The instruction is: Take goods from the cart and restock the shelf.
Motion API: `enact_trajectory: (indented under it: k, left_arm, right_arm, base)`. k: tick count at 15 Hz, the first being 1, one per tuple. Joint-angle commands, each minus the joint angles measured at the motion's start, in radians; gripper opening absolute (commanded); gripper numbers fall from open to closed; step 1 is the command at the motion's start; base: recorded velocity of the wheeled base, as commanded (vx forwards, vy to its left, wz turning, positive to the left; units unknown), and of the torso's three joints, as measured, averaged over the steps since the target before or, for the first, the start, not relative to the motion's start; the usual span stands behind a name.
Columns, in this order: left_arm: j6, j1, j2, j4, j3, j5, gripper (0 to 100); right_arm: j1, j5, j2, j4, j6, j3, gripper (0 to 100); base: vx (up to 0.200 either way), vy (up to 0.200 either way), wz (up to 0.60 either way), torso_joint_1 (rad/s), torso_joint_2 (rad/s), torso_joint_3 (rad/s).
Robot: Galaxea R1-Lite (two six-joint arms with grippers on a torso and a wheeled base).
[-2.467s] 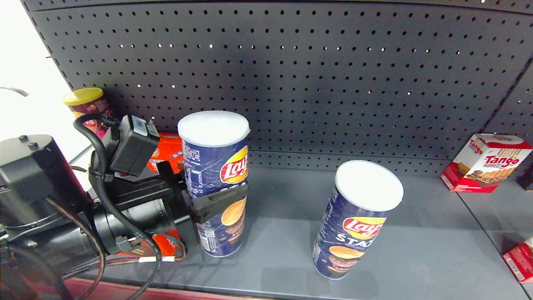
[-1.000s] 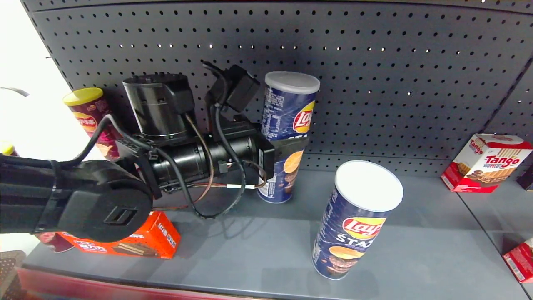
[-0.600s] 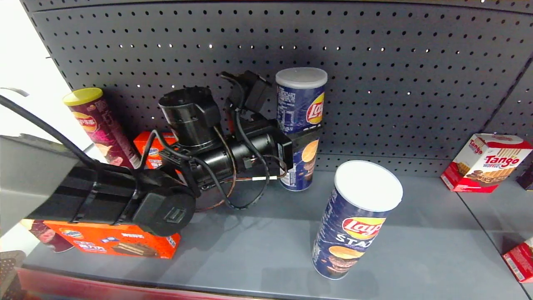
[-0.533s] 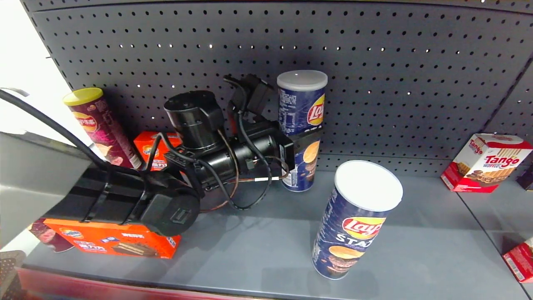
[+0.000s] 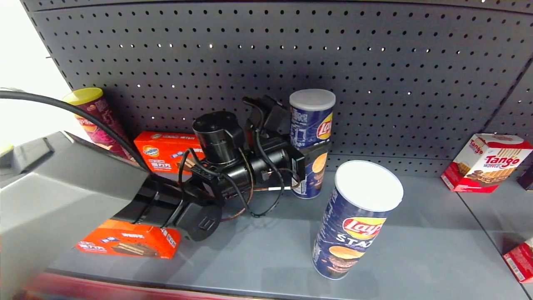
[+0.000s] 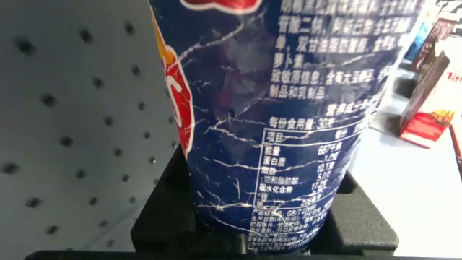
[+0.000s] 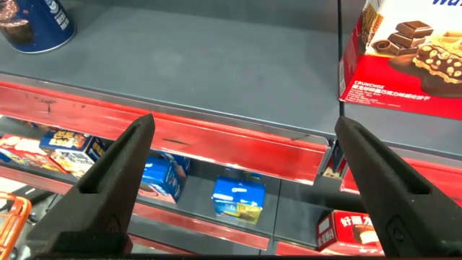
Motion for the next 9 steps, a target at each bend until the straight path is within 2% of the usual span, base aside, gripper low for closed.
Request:
enact_trajectory:
  k: [1,9]
  left_arm:
    - [0.001,-0.005,0.04,-0.001,-0.018,0.0,0]
    - [0.007,-0.012,0.101,-0.03,-0.05,0.0,0]
  right_arm:
    - [0.001,0.0,0.003,0.0,0.0,0.0,100]
    - [0.001,0.0,0.003,0.0,0.0,0.0,100]
  base:
    - [0.0,0.0,0.0,0.0,0.0,0.0]
    - [0.0,0.0,0.0,0.0,0.0,0.0]
